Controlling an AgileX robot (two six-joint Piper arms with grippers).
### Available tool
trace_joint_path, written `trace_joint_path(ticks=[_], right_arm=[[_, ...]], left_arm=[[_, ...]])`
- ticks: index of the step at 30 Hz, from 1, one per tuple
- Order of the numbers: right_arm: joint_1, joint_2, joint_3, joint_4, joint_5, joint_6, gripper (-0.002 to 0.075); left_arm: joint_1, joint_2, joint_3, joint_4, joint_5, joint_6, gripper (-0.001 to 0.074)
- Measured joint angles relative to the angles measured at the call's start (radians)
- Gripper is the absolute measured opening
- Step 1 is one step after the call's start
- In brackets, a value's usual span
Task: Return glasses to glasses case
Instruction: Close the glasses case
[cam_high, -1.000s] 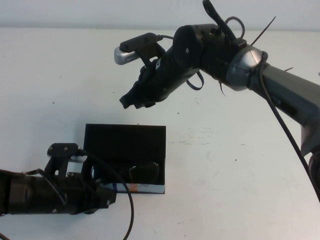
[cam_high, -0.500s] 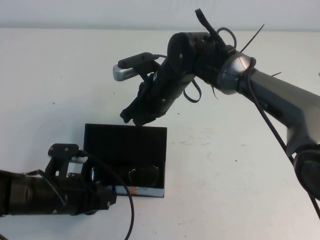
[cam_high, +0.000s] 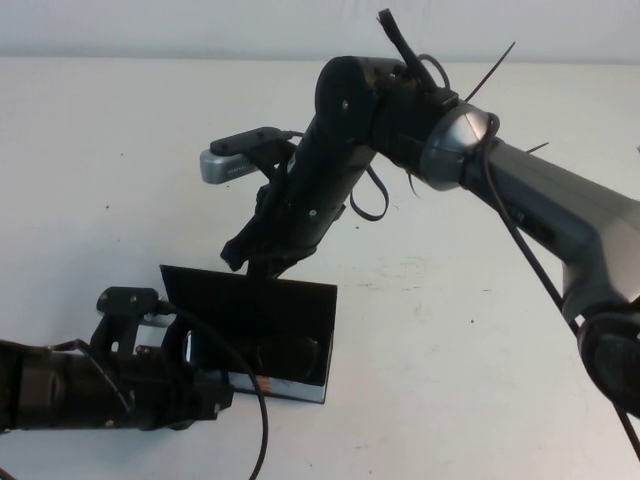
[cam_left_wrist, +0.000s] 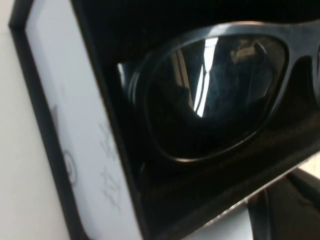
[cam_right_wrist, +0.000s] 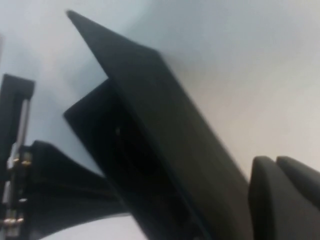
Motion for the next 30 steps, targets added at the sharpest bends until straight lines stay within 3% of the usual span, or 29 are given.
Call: trace_joint_path(ticks=[9, 30], right_arm=[[0.072, -0.052, 0.116, -0.027, 0.0, 0.052, -0.0012], [0.082, -0.062, 0.195, -0.044, -0.002, 0.068, -0.0013]], left_arm=[[0.0, 0.0, 0.0, 0.0, 0.0, 0.015, -0.0001], [0.0, -0.066, 0.026, 0.025, -0.022, 0.0, -0.0001]])
